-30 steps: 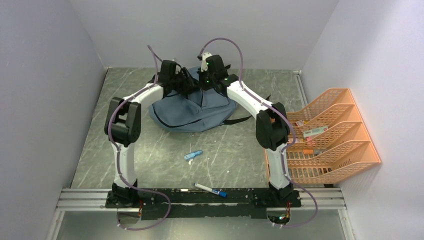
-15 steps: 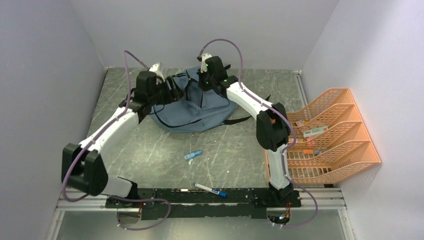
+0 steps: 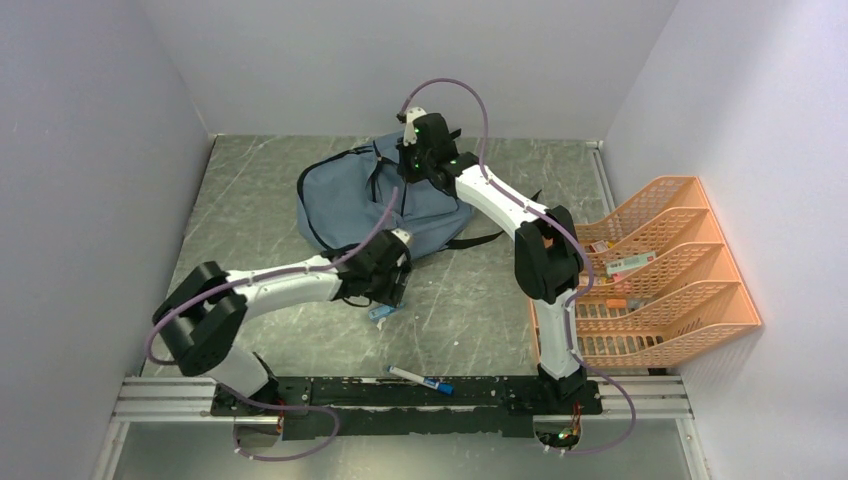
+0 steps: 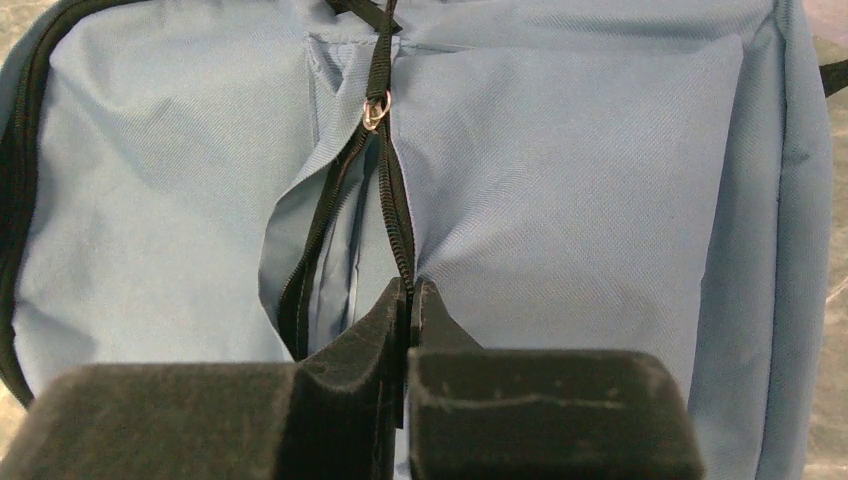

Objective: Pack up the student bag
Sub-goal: Pick up the stationery from the center of the board.

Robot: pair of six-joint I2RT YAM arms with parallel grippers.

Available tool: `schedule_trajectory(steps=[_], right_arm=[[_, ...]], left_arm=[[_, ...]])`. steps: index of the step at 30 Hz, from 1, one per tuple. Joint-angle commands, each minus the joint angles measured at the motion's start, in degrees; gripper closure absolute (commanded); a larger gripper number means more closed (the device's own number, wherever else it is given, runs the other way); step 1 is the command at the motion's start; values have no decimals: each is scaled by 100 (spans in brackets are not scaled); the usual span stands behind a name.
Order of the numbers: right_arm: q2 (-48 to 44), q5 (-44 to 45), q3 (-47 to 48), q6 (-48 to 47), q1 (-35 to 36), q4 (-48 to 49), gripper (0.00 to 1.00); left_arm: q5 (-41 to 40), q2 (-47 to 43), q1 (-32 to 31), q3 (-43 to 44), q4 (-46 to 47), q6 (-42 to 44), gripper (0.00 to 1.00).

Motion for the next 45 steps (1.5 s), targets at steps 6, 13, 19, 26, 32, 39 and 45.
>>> schedule_trajectory(steps=[6,13,19,26,32,39,45], right_arm=[[-281,-148,54,-42,-6,-3,100],[-272,-103,7,-15,-5,36,100],[-246,-92,45,18,-4,39,100],[-250,-75,58,20,-6,22,100],[-255,-58,76,18,-6,-2,100],[-301,-72,48,20,-6,3,100],[-291,-97,91,89,-6,-22,100]], left_arm=[[-855,631,-532,192,-528,173,30],[-445,562,-543,-108,-360,123,36],[-341,590,-561,-103,-513,38,48],[-110,598,-563,-56,-544,-99,71],[-171,351,-533,205,-697,-327,86],[743,-956,682,32,79,-565,95],[1903,-813,1827,391,1116,-958,95]])
